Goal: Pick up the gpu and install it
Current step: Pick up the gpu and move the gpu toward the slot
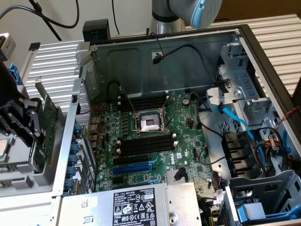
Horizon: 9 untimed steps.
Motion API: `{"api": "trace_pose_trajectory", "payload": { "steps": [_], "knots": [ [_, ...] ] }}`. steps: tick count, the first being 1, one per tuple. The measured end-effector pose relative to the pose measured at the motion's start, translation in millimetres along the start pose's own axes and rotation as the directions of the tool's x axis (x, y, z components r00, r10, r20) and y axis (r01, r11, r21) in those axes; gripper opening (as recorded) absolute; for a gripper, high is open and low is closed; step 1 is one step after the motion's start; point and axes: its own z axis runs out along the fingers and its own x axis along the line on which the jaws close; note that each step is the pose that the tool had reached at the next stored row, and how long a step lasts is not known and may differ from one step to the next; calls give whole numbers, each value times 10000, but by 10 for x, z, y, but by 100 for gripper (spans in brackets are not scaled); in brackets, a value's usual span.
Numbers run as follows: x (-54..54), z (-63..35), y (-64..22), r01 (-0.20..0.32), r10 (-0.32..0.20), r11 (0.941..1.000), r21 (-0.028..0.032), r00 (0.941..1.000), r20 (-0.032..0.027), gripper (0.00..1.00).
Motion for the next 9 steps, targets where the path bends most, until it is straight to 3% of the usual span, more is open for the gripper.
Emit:
{"api": "trace_pose_trajectory", "payload": {
  "steps": [9],
  "knots": [
    [-31, 33, 3, -53, 53, 10000, 3, 10000, 9, 38]
  ]
}}
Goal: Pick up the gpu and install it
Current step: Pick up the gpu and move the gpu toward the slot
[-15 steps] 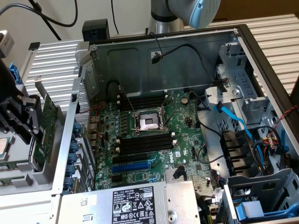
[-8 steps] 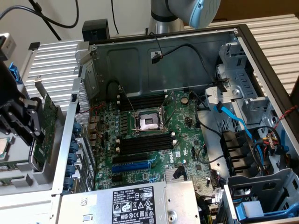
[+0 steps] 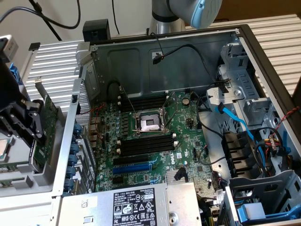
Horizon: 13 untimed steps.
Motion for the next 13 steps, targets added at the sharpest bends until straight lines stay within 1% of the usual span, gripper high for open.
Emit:
{"api": "trace_pose_trajectory", "payload": {
  "steps": [3, 4, 5, 6, 8, 9, 10, 13],
  "knots": [
    [-22, 4, 3, -9, 9, 10000, 2, 10000, -6, 38],
    [-25, 4, 4, -12, 12, 10000, 6, 10000, -25, 38],
    [-28, 4, 4, -19, 19, 10000, 15, 10000, -73, 38],
    [-29, 4, 4, -30, 30, 10000, 27, 9999, -147, 38],
    [-30, 5, 4, -49, 51, 10000, 56, 9994, -344, 38],
    [-34, 6, 5, -53, 56, 10000, 64, 9992, -402, 38],
    [-40, 7, 5, -56, 58, 10000, 65, 9990, -436, 38],
    [-64, 10, 9, -62, 65, 10000, 62, 9987, -503, 38]
  ]
}}
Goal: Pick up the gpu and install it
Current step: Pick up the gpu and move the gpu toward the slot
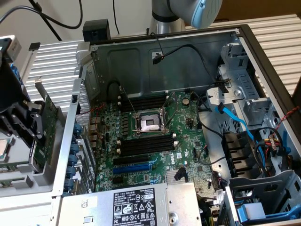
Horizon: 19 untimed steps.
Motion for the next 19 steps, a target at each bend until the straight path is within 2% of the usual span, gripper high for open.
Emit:
{"api": "trace_pose_trajectory", "payload": {
  "steps": [3, 4, 13, 15, 16, 19],
  "knots": [
    [-26, 3, 4, -7, 7, 10000, 2, 10000, -87, 38],
    [-75, 8, 11, -28, 29, 10000, 27, 9993, -369, 38],
    [-115, 10, 17, -39, 41, 10000, 53, 9986, -534, 38],
    [-124, 12, 18, -43, 47, 10000, 65, 9981, -615, 38],
    [-138, 13, 20, -51, 57, 10000, 83, 9974, -724, 38],
    [-153, 14, 23, -57, 65, 9999, 98, 9966, -821, 38]
  ]
}}
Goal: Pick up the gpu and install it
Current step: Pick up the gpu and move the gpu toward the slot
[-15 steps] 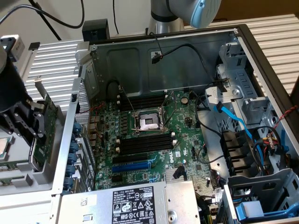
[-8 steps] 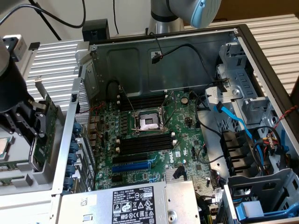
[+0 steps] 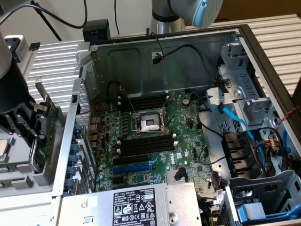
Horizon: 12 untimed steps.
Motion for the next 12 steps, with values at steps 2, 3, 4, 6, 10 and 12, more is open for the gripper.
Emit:
{"api": "trace_pose_trajectory", "payload": {
  "steps": [2, 3, 4, 6, 10, 12],
  "knots": [
    [-12, 0, 2, -4, 4, 10000, 9, 10000, -59, 38],
    [-18, 0, 2, -6, 6, 10000, 13, 10000, -89, 38],
    [-21, 1, 3, -8, 9, 10000, 16, 9999, -116, 38],
    [-32, 1, 5, -12, 13, 10000, 24, 9999, -169, 38],
    [-73, -2, 11, -19, 20, 10000, 38, 9997, -261, 38],
    [-75, -1, 12, -21, 22, 10000, 37, 9997, -261, 38]
  ]
}}
